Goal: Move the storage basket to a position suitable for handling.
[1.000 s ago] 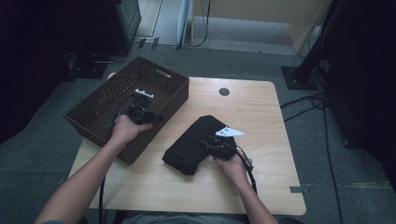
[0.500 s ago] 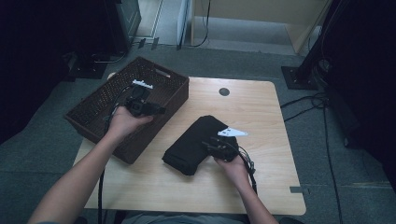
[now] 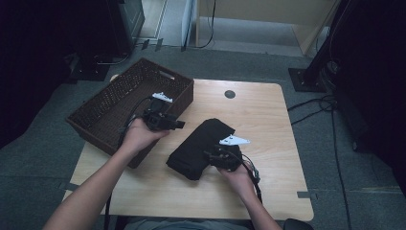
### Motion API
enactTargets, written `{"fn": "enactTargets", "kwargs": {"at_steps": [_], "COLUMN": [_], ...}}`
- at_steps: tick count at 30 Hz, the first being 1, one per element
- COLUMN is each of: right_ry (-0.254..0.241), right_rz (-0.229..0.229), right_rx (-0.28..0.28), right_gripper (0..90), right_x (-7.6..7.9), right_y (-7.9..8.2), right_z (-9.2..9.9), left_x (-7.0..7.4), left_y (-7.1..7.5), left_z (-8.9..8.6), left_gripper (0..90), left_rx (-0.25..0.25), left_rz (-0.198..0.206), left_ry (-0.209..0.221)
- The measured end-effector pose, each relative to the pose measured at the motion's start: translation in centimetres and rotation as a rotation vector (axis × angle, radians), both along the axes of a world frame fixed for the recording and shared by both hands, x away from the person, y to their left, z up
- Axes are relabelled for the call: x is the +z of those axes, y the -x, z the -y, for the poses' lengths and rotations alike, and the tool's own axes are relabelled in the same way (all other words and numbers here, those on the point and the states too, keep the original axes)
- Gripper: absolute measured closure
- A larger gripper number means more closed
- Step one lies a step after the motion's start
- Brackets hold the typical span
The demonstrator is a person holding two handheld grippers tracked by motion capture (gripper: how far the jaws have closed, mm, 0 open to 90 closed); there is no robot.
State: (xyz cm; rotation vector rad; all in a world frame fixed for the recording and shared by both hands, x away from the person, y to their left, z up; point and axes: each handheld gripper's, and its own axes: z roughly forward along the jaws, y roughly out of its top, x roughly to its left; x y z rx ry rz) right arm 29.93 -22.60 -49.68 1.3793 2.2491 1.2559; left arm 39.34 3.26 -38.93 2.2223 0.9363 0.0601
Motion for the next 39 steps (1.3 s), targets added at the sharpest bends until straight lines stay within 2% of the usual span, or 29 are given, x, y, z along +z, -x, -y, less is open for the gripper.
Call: {"fn": "enactTargets", "kwargs": {"at_steps": [8, 12, 18, 22, 27, 33, 39], "right_ry": [0.011, 0.03, 0.048, 0.03, 0.024, 0.024, 0.016], "right_rz": [-0.006, 0.018, 0.062, 0.075, 0.07, 0.05, 0.045], "right_rx": [0.014, 0.02, 0.004, -0.012, -0.018, -0.025, -0.023], "right_gripper": [48.2, 49.1, 48.4, 47.4, 46.4, 45.3, 45.0], "right_x": [-0.5, -0.8, -1.3, -1.7, -1.6, -1.4, -1.6], "right_y": [-0.4, -0.6, -1.3, -2.0, -2.0, -1.4, -1.1], "right_z": [0.1, 0.2, 0.5, 0.8, 0.8, 1.0, 0.9], "left_x": [-1.7, -2.6, -3.7, -4.7, -5.8, -6.7, -7.4], "left_y": [0.6, 0.8, 0.9, 0.7, 0.2, -0.3, -0.8], "left_z": [2.0, 3.0, 3.7, 3.8, 4.1, 4.8, 5.0], "left_gripper": [48.5, 47.7, 46.1, 45.2, 44.0, 42.0, 40.8], "left_rx": [-0.019, -0.035, -0.038, -0.026, -0.012, -0.016, -0.022], "left_rz": [-0.025, -0.034, -0.042, -0.054, -0.05, -0.066, -0.074], "left_ry": [-0.014, -0.028, -0.021, -0.018, -0.046, -0.061, -0.051]}}
